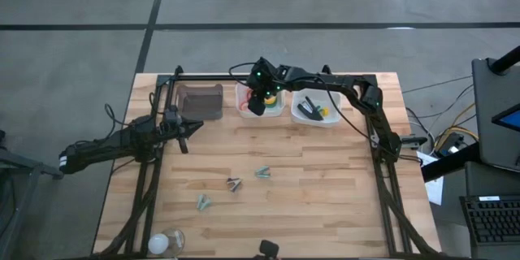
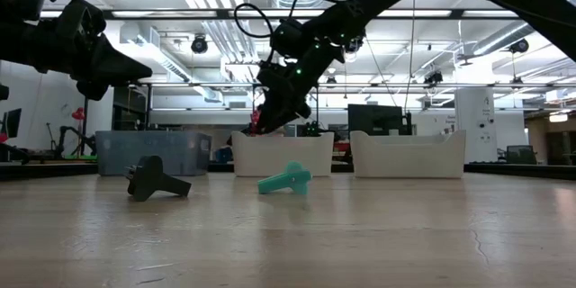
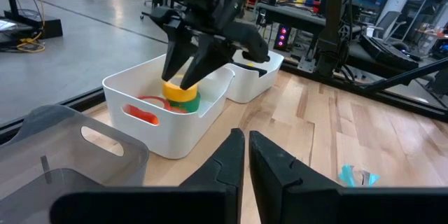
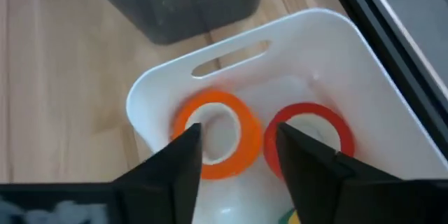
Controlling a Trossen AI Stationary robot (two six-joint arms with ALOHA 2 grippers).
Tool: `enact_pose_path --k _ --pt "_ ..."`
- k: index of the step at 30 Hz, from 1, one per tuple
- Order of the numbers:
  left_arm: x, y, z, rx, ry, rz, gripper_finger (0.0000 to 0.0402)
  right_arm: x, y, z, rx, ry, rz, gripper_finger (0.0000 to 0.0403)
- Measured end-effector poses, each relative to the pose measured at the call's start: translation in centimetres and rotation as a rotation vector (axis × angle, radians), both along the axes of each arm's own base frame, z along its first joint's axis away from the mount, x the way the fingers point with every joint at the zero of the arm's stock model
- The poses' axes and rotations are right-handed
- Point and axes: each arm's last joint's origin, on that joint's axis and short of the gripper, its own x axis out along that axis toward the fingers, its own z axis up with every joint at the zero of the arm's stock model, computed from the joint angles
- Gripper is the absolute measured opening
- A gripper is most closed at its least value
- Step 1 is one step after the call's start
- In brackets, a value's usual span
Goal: Pick and place Stapler, Stapler remover, tape
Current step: Put the top right blue staple remover into the black bin
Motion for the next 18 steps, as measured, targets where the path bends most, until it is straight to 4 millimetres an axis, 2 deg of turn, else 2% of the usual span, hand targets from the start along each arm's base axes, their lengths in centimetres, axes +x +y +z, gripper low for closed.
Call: enact_pose_path --k 5,10,14,18 --pt "0.0 0.0 0.0 0.000 0.000 0.000 0.0023 -0.8 0.7 1.0 0.033 0.043 -0.007 0.0202" --pt "0.0 0.0 0.0 0.000 0.000 0.000 0.0026 -1.1 2.8 2.6 0.029 0.074 0.054 0.0185" --pt "0.0 0.0 0.0 0.000 0.000 0.000 0.0023 -1.2 5.1 3.6 0.018 0.082 0.130 0.0133" --pt "0.0 0.0 0.0 0.000 0.000 0.000 0.0024 -1.6 7.7 4.0 0.007 0.062 0.198 0.0044"
